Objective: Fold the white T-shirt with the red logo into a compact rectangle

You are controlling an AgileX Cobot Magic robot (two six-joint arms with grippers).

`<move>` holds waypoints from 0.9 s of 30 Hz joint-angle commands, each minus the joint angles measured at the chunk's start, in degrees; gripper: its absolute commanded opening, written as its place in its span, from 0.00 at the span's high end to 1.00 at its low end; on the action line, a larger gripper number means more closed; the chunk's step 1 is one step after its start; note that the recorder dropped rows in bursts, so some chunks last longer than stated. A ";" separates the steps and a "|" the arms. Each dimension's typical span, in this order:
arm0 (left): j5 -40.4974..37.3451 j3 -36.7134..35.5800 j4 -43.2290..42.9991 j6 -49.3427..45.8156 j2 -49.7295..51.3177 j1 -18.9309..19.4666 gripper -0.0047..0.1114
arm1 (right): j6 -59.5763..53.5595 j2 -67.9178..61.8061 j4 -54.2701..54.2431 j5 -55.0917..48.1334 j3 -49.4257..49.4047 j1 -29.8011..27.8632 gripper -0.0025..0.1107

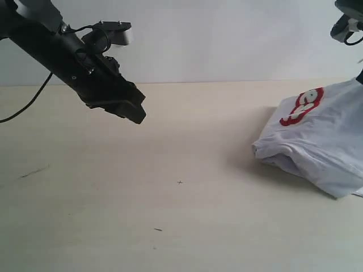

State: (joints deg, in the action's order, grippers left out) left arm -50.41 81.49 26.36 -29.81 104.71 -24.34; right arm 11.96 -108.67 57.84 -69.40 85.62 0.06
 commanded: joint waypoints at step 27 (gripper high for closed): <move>0.79 -0.21 -0.13 0.19 -0.66 0.01 0.59 | -23.92 -14.95 -60.51 22.49 -2.35 -3.57 0.98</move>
State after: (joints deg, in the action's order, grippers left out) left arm -50.37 81.49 26.05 -29.81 104.71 -24.34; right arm -10.57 -120.83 -1.84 -49.69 82.85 -5.91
